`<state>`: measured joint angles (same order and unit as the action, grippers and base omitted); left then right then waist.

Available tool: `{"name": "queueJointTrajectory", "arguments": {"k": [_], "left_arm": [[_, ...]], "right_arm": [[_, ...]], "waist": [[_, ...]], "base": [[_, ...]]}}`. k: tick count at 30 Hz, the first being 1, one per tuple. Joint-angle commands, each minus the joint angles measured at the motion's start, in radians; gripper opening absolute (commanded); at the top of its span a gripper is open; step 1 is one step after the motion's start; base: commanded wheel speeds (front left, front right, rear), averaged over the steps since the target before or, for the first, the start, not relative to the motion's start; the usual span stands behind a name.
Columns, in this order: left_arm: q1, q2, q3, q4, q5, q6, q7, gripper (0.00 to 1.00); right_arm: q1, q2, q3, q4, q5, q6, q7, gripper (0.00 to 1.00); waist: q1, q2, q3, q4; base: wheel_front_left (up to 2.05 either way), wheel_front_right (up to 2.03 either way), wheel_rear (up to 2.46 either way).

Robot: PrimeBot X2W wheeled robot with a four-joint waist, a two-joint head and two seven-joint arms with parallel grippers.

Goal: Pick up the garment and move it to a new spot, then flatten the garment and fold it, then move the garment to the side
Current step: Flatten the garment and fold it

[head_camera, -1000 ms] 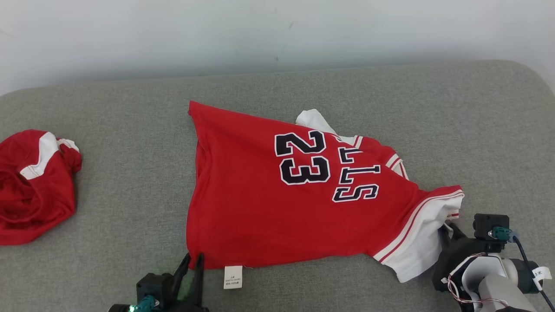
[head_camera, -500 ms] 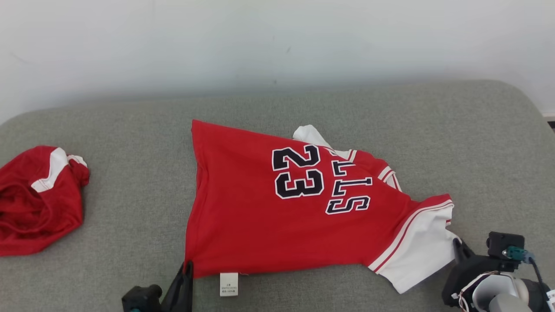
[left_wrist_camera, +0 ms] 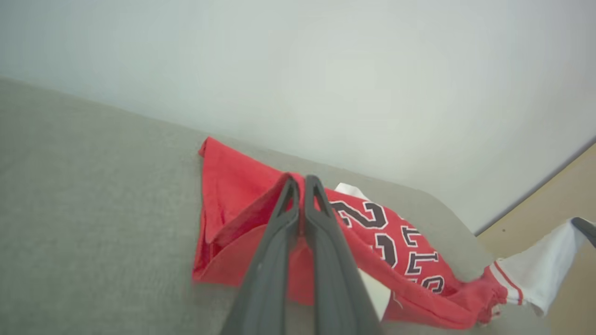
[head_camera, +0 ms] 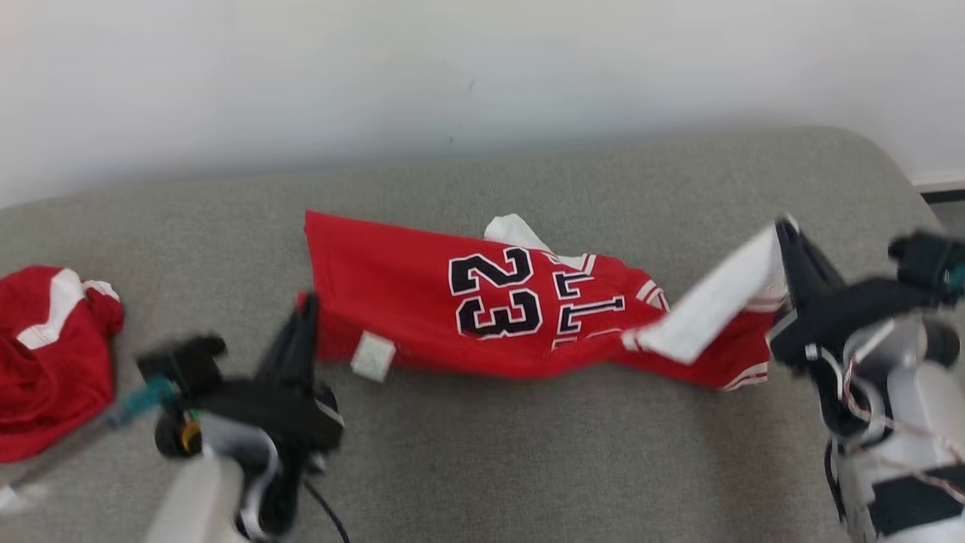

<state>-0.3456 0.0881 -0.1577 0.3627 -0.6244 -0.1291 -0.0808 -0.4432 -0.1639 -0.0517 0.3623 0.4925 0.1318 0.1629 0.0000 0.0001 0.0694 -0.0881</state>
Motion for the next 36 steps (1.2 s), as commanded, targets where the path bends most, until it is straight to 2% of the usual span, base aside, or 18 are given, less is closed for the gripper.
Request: {"name": "queueJointTrajectory", "arguments": {"k": [1,4,8,15,22,27,30,36], "left_arm": [[-0.042,0.017,0.001,-0.012,-0.024,-0.001,0.019,0.00],[-0.166,0.070,-0.008,-0.035,-0.050,-0.001,0.083,0.00],[-0.347,0.093,0.022,-0.026,-0.116,-0.001,0.145,0.00],[-0.676,0.134,0.048,0.023,-0.111,0.015,0.185,0.00],[-0.960,0.211,0.051,0.054,-0.007,0.041,0.127,0.00],[-1.085,0.256,0.052,0.089,0.048,0.042,0.050,0.00],[-1.137,0.254,0.056,0.129,0.069,0.042,-0.042,0.00],[-1.219,0.262,0.068,0.157,0.080,0.039,-0.124,0.00]], "right_arm": [[-0.034,-0.004,0.010,-0.021,0.004,-0.002,0.021,0.00],[-0.156,0.017,0.036,-0.074,0.051,-0.002,0.097,0.00],[-0.353,0.042,0.033,-0.055,0.089,-0.002,0.153,0.00],[-0.687,0.084,0.051,0.062,0.082,-0.002,0.071,0.00],[-0.973,0.071,0.096,0.149,0.001,-0.002,-0.067,0.00],[-1.136,0.059,0.076,0.199,-0.048,-0.002,-0.177,0.00],[-1.213,0.029,0.056,0.246,-0.094,-0.002,-0.268,0.00],[-1.332,0.009,-0.009,0.295,-0.115,-0.002,-0.356,0.00]], "waist": [[0.0000,-0.0001,0.057,-0.028],[0.0000,-0.0001,0.134,-0.050],[0.0000,-0.0001,0.248,-0.070],[0.0000,-0.0001,0.425,-0.093],[0.0000,-0.0001,0.551,-0.116],[0.0000,-0.0001,0.578,-0.119],[0.0000,-0.0001,0.559,-0.103],[0.0000,-0.0001,0.553,-0.082]], "base": [[0.00,0.00,0.00],[0.00,0.00,0.00],[0.00,0.00,0.00],[0.00,0.00,0.00],[0.00,0.00,0.00],[0.00,0.00,0.00],[0.00,0.00,0.00],[0.00,0.00,0.00]]}}
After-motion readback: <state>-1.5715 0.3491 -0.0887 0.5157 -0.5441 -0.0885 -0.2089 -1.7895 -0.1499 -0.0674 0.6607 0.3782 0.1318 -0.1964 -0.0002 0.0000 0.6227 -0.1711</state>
